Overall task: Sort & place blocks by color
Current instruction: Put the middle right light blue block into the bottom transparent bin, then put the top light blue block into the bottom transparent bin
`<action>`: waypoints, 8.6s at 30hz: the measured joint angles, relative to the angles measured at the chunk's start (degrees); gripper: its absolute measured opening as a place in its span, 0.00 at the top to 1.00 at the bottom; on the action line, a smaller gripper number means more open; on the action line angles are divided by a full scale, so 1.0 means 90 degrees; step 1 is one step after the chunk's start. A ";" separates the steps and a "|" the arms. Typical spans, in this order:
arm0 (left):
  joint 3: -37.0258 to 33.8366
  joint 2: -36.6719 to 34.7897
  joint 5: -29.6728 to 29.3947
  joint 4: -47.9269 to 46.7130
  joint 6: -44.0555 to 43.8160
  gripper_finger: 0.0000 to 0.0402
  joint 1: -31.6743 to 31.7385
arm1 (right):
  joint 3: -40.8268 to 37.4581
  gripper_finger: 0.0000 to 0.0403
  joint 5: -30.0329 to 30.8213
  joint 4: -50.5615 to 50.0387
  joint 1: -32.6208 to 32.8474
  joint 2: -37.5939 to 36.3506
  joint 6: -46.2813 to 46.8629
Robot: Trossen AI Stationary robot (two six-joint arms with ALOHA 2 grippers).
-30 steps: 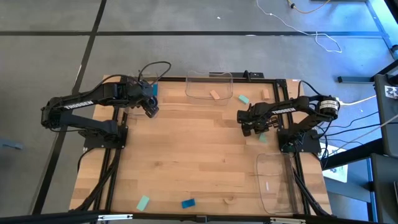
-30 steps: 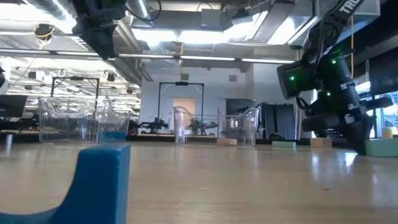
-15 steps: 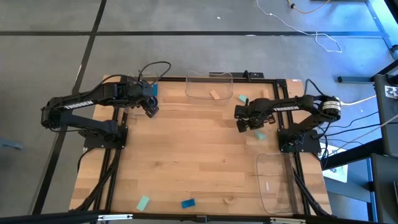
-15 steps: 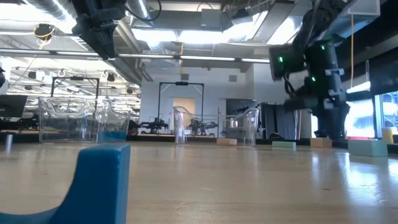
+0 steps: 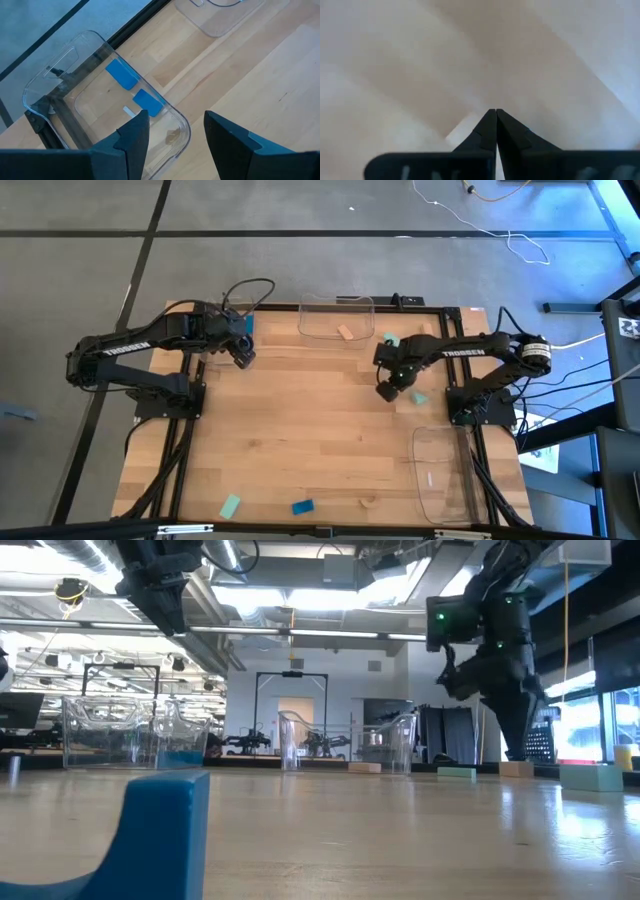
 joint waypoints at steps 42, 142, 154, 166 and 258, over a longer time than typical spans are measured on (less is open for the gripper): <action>0.0000 0.0000 0.0006 0.0003 0.0043 0.55 -0.0008 | 0.0649 0.41 -0.0647 -0.1221 0.0053 -0.0002 -0.0960; 0.0000 0.0000 0.2171 0.0029 0.1896 0.55 -0.0008 | 0.2823 0.69 0.0190 -0.3018 0.1561 0.0007 0.1113; 0.0000 0.0000 0.2208 0.0029 0.1901 0.55 -0.0008 | 0.3559 0.69 -0.0089 -0.3782 0.3587 0.0000 0.3367; 0.0000 0.0000 0.2205 0.0029 0.2196 0.55 -0.0006 | 0.3577 0.69 -0.0673 -0.3841 0.5502 0.0000 0.6892; 0.0000 -0.0001 0.2230 -0.0010 0.2213 0.55 -0.0006 | 0.3230 0.57 0.2059 -0.2867 0.2167 -0.0325 0.4885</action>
